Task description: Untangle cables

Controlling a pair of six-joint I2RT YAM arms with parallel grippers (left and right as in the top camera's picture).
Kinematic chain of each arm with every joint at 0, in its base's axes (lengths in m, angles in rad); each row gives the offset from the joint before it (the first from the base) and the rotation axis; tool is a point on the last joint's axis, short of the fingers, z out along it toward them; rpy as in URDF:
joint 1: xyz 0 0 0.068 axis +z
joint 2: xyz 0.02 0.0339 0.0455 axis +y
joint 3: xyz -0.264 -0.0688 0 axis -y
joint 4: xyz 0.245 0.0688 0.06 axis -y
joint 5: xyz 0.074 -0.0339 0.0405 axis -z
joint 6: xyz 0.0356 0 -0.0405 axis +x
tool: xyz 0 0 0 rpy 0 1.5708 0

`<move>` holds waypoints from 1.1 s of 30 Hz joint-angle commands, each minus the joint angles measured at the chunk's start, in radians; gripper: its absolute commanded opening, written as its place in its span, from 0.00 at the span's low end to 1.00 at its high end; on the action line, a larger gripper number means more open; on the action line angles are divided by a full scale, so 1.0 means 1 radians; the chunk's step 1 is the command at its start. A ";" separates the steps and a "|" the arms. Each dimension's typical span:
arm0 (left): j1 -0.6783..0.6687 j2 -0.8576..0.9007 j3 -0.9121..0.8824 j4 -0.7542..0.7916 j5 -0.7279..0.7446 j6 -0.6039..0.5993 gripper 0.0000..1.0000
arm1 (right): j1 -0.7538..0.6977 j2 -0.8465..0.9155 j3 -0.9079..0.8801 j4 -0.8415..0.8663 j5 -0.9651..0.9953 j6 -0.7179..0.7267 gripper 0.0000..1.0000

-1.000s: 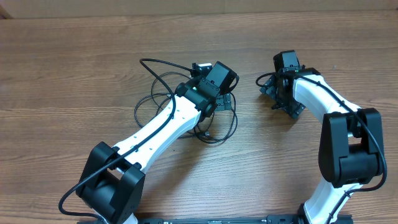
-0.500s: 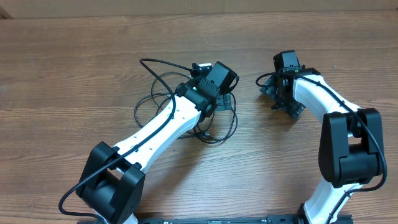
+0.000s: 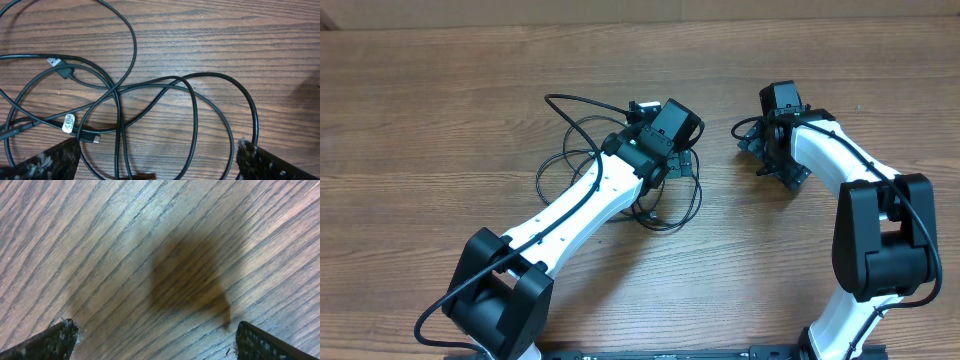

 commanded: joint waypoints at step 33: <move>0.005 0.011 0.008 -0.020 -0.112 0.013 0.99 | -0.001 -0.011 -0.005 0.002 0.007 0.003 1.00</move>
